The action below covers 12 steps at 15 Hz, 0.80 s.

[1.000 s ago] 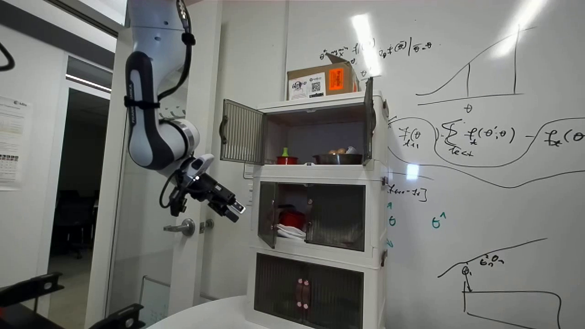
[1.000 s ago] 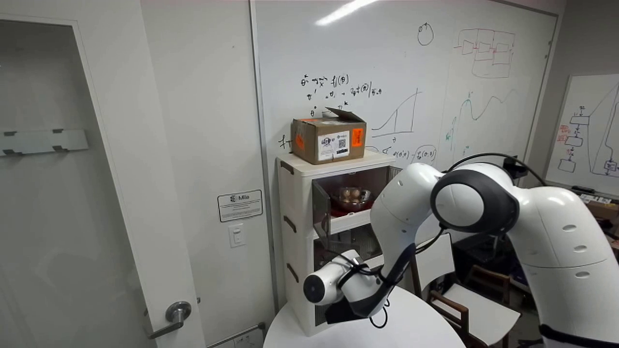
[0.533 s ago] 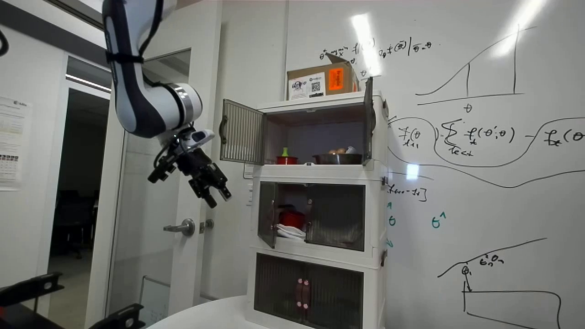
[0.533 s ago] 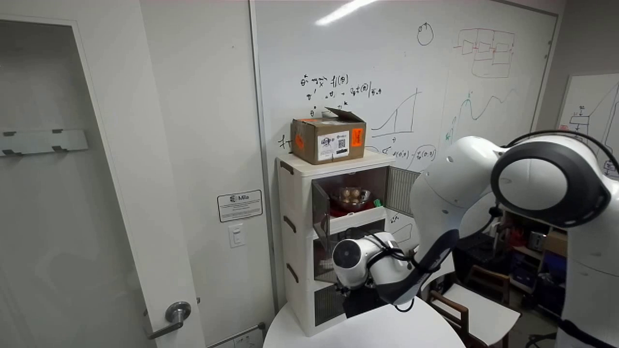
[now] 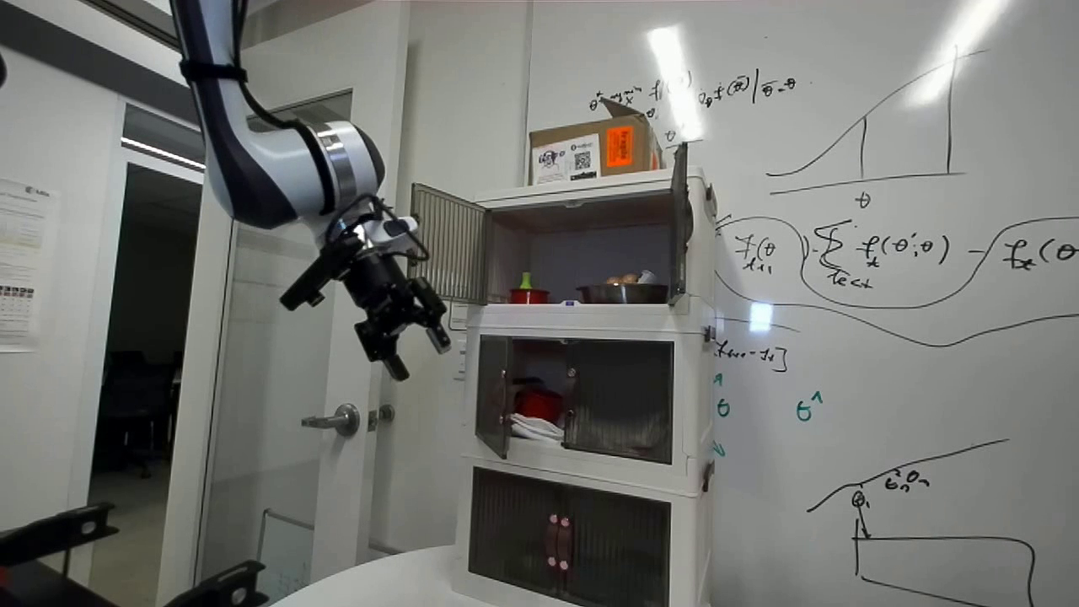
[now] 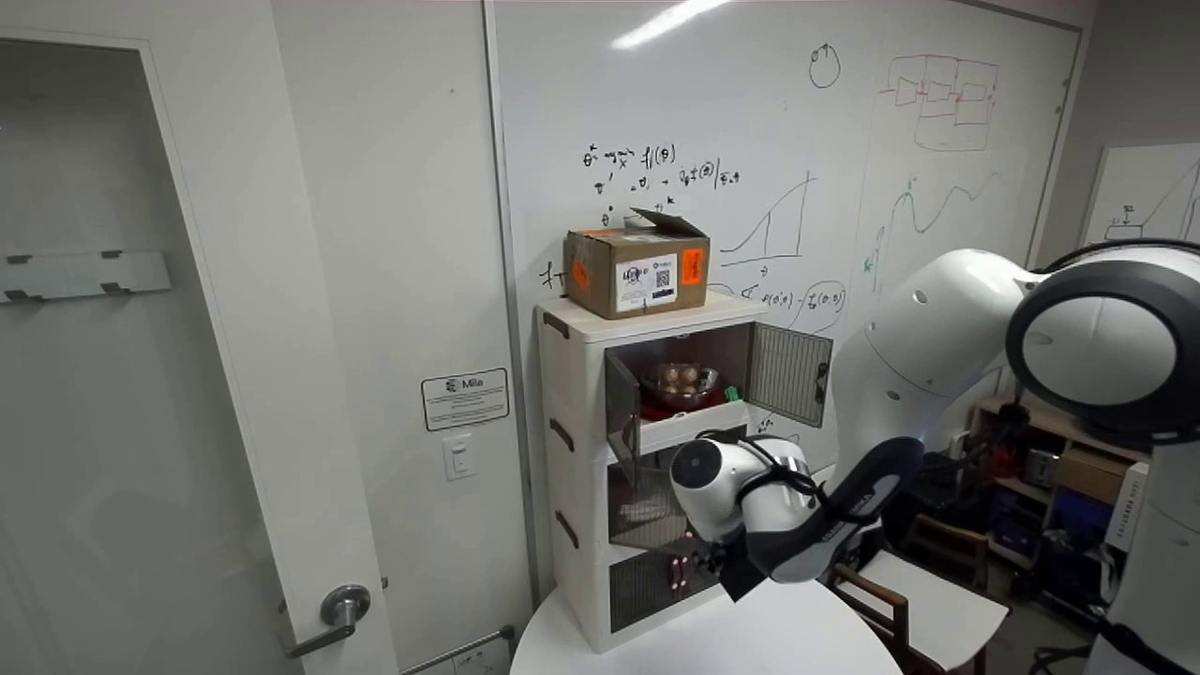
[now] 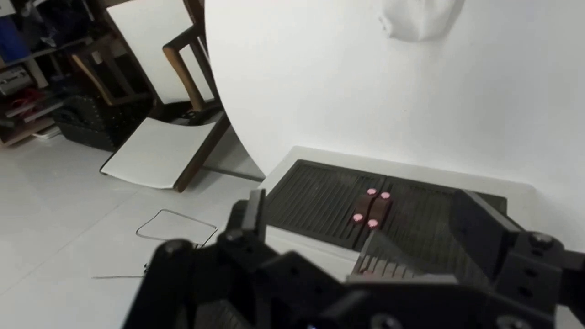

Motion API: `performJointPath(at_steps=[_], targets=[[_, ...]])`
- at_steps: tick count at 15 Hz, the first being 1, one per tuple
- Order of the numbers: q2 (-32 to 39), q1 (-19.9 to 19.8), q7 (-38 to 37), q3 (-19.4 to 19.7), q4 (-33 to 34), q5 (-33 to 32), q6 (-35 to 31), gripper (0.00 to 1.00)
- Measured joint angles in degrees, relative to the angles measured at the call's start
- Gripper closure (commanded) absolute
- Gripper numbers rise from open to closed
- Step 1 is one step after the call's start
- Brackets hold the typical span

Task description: Open the cabinet door

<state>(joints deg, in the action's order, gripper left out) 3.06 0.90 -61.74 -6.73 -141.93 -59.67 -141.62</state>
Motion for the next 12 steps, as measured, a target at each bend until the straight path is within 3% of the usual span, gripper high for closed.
performJointPath(at_steps=[3,6,12], targets=[[-2.9,-0.2,8.1,2.6,4.8,4.4,-0.3,0.0],[-4.1,-0.7,20.0,4.3,8.7,15.9,-2.0,0.0],[-3.4,-0.6,21.7,4.7,9.0,17.6,-2.4,0.0]])
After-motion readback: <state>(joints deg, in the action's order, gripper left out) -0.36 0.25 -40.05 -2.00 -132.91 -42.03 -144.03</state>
